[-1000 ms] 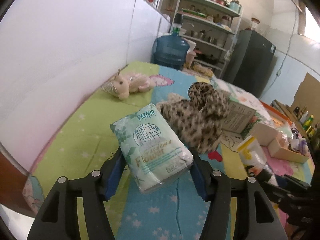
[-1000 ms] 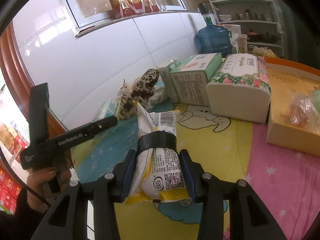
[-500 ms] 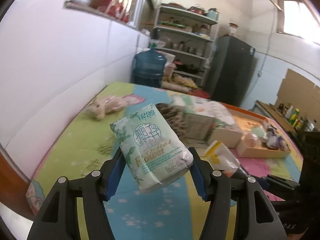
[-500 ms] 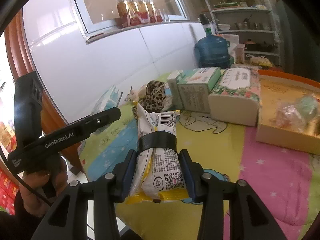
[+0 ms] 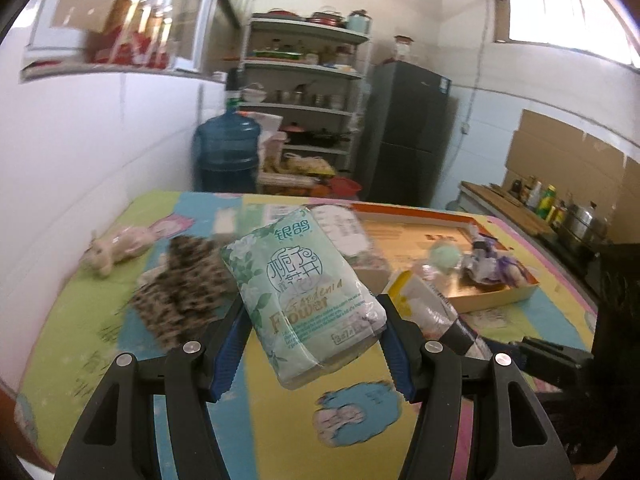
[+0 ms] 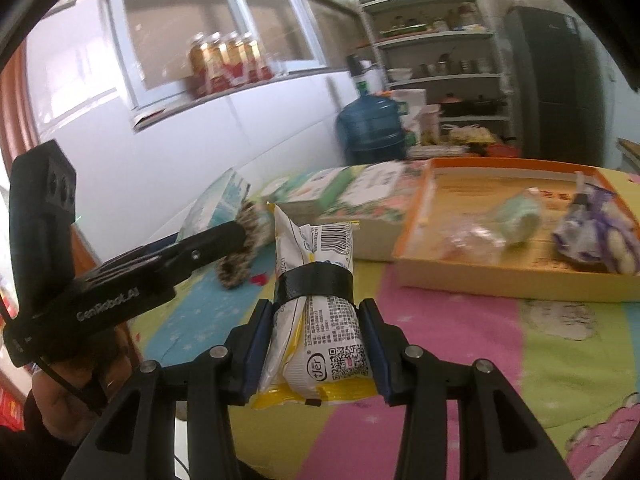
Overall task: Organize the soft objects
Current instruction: 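Carry the tissue pack and bread roll over the tray with both grippers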
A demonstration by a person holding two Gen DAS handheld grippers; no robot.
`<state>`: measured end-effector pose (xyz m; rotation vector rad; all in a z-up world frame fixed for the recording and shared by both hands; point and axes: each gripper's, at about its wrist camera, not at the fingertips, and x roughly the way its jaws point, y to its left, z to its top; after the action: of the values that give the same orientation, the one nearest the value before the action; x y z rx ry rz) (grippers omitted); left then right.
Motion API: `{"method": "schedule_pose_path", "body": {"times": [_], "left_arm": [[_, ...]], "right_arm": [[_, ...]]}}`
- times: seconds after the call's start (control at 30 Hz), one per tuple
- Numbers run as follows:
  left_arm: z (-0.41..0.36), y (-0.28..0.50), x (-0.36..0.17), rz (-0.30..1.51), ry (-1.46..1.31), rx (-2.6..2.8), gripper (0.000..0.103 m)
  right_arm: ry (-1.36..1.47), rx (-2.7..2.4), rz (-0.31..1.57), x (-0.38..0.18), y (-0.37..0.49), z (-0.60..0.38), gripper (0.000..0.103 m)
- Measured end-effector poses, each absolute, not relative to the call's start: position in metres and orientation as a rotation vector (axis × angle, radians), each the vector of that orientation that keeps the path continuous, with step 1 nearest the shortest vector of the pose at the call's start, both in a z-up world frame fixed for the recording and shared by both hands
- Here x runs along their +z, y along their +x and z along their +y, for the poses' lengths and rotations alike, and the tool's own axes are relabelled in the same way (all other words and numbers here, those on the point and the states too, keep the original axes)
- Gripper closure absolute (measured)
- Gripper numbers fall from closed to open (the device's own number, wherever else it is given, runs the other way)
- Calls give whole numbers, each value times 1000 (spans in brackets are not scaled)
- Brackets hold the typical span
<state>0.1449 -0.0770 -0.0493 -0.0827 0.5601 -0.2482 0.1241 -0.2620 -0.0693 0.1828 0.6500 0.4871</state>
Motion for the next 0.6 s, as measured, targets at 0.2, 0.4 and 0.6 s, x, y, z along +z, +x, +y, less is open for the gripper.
{"method": "schedule_pose_path", "body": {"times": [0.2,0.4,0.6], "left_arm": [[-115,159,-43,552,-37,-315,40],[-147,176,-38,556,-9,-364,40],[-177,197,-34,562,10,-402,40]], "right_arm": [[194,408,618,-64,130,-301,58],[181,335,592,-56,136,-335,58],[152,292,584,-51,144,-357,58]]}}
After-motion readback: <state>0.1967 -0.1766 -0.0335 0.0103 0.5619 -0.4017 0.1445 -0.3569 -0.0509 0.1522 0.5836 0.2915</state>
